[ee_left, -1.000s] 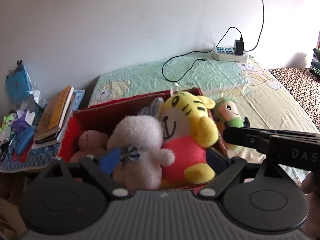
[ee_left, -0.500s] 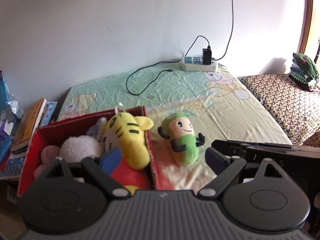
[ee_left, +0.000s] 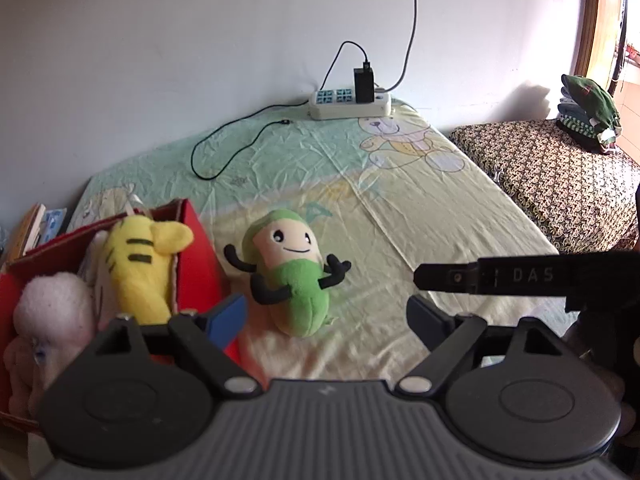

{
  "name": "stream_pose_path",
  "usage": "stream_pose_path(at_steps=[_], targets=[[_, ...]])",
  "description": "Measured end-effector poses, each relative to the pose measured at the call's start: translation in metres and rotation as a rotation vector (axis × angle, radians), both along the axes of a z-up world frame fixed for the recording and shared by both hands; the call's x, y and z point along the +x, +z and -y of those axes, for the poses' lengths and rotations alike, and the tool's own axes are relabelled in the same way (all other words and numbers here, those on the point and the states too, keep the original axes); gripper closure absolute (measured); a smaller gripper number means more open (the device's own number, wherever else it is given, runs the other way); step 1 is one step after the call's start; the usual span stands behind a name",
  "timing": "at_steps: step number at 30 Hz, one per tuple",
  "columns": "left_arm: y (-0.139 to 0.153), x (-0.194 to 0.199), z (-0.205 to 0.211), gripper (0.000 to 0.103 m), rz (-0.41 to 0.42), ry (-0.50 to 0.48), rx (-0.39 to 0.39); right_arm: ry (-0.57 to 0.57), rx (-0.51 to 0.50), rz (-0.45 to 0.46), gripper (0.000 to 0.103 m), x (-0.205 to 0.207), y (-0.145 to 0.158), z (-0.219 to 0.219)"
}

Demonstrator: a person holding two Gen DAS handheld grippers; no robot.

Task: Organize objects
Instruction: 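Withdraw the right gripper from the box toward the green doll, then close the right gripper on the green doll's body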

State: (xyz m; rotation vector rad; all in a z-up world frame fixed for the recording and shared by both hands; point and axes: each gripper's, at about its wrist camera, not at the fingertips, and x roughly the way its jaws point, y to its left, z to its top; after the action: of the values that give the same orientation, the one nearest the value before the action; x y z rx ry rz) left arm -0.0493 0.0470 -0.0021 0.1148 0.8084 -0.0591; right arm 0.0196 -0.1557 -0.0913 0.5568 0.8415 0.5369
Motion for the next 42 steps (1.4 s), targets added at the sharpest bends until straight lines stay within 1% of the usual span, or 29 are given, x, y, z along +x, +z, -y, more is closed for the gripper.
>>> stream_pose_path(at_steps=[3, 7, 10, 14, 17, 21, 24, 25, 27, 28, 29, 30, 36, 38, 40, 42], targets=[[-0.018, 0.009, 0.004, 0.019, -0.015, 0.009, 0.008, 0.018, 0.023, -0.023, 0.069, 0.012, -0.006, 0.002], [-0.036, 0.024, 0.003, 0.019, -0.043, 0.040, 0.022, 0.064, 0.075, -0.072, 0.069, 0.034, -0.018, -0.004], [-0.041, 0.033, -0.002, 0.019, -0.045, 0.056, 0.014, 0.099, 0.096, -0.097, 0.069, 0.046, -0.025, -0.012], [-0.047, 0.044, -0.009, 0.017, -0.051, 0.062, -0.025, 0.144, 0.102, -0.120, 0.069, 0.061, -0.036, -0.026], [-0.052, 0.050, -0.008, 0.017, -0.054, 0.063, -0.016, 0.162, 0.109, -0.142, 0.069, 0.071, -0.045, -0.032], [-0.059, 0.060, -0.010, 0.025, -0.074, 0.068, -0.026, 0.171, 0.130, -0.162, 0.069, 0.082, -0.054, -0.039], [-0.064, 0.067, -0.012, 0.028, -0.090, 0.083, -0.024, 0.174, 0.145, -0.180, 0.069, 0.088, -0.060, -0.042], [-0.065, 0.069, -0.012, 0.028, -0.089, 0.086, -0.023, 0.179, 0.146, -0.185, 0.070, 0.090, -0.062, -0.043], [-0.066, 0.070, -0.013, 0.028, -0.082, 0.090, -0.019, 0.195, 0.155, -0.189, 0.080, 0.091, -0.064, -0.045], [-0.066, 0.070, -0.013, 0.028, -0.080, 0.088, -0.017, 0.198, 0.159, -0.183, 0.083, 0.091, -0.064, -0.045], [-0.066, 0.071, -0.013, 0.028, -0.079, 0.086, -0.017, 0.199, 0.160, -0.176, 0.088, 0.091, -0.063, -0.045], [-0.066, 0.071, -0.014, 0.028, -0.079, 0.082, -0.023, 0.200, 0.161, -0.172, 0.090, 0.091, -0.062, -0.045], [-0.064, 0.067, -0.013, 0.028, -0.076, 0.053, -0.060, 0.222, 0.172, -0.153, 0.095, 0.085, -0.054, -0.037], [-0.062, 0.065, -0.011, 0.030, -0.077, 0.036, -0.079, 0.224, 0.187, -0.144, 0.103, 0.082, -0.050, -0.031], [-0.060, 0.062, -0.008, 0.031, -0.079, 0.015, -0.093, 0.237, 0.205, -0.154, 0.103, 0.079, -0.048, -0.028], [-0.058, 0.059, -0.005, 0.032, -0.070, 0.004, -0.084, 0.239, 0.193, -0.143, 0.103, 0.074, -0.044, -0.028]])
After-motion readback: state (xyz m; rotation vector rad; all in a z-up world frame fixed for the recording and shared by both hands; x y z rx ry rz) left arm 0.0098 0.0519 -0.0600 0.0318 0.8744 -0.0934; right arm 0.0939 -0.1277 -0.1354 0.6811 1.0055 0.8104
